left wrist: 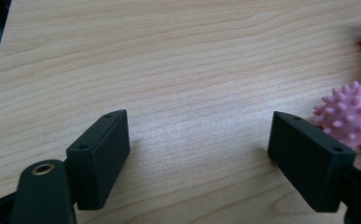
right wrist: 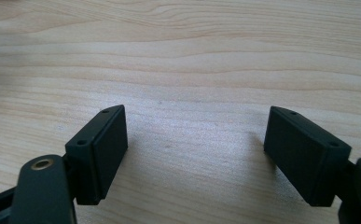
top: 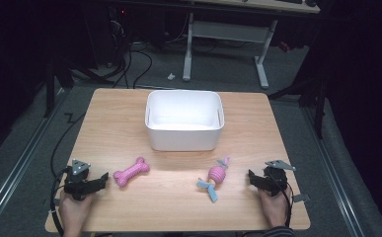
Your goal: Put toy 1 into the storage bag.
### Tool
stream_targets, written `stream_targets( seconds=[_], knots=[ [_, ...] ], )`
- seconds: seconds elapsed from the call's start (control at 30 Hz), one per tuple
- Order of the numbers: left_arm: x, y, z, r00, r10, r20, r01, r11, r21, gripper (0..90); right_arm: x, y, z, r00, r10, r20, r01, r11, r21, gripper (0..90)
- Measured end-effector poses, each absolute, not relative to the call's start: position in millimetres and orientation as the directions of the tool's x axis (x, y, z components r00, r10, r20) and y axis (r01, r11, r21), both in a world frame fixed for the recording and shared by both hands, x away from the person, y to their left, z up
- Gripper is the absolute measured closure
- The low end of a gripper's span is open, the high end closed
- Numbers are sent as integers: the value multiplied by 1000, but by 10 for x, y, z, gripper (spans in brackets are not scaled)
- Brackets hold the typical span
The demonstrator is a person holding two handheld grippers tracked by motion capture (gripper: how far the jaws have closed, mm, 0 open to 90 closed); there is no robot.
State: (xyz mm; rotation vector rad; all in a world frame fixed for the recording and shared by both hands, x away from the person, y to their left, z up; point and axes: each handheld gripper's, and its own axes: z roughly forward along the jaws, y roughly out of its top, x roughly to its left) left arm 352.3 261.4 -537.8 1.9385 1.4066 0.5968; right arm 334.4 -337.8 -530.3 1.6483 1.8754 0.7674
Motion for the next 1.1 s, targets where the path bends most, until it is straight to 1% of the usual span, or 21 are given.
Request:
stream_targets(
  seconds=[0.87, 1.1],
  knots=[
    [3535, 2624, -5378, 340, 940, -17, 643, -219, 733, 201, 3336, -3368, -5306, -134, 991, -19, 691, 107, 715, 217],
    [3532, 2625, -5375, 343, 939, -14, 641, -224, 734, 217, 3336, -3368, -5306, -134, 991, -19, 691, 107, 715, 217]
  ],
)
